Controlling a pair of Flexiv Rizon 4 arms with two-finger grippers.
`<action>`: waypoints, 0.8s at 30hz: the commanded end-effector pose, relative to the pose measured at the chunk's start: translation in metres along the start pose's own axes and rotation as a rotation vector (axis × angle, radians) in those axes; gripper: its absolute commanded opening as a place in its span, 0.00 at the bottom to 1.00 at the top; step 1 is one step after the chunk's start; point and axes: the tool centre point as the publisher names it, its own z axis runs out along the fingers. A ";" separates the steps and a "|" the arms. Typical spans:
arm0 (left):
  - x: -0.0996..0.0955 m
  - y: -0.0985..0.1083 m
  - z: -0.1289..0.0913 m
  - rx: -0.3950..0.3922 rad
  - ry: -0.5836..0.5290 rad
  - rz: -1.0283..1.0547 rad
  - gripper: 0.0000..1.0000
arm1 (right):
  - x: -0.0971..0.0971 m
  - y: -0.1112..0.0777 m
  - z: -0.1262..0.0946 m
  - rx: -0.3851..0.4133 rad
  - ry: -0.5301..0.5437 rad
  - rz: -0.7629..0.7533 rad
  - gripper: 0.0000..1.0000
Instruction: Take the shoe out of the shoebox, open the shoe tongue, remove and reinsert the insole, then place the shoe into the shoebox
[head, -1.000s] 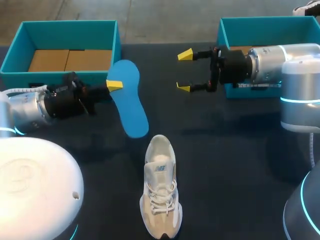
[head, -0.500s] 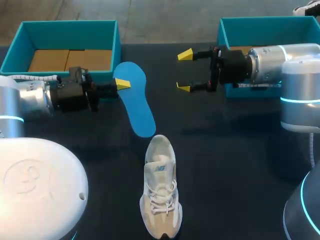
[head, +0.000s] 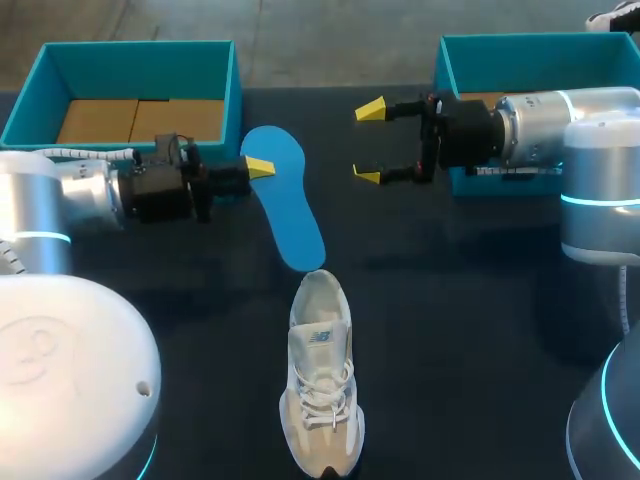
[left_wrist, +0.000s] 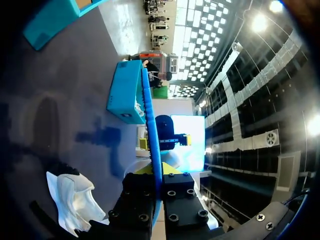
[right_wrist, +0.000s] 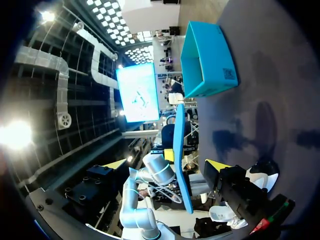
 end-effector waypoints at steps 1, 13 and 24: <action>0.000 0.000 -0.001 -0.003 -0.002 -0.001 0.00 | 0.001 -0.001 -0.001 -0.003 -0.027 0.001 1.00; 0.000 0.000 -0.001 -0.003 -0.002 -0.001 0.00 | 0.037 -0.005 0.003 -0.037 -0.444 0.025 1.00; 0.000 0.000 -0.001 -0.003 -0.002 -0.001 0.00 | 0.063 -0.014 0.020 -0.011 -0.799 0.091 1.00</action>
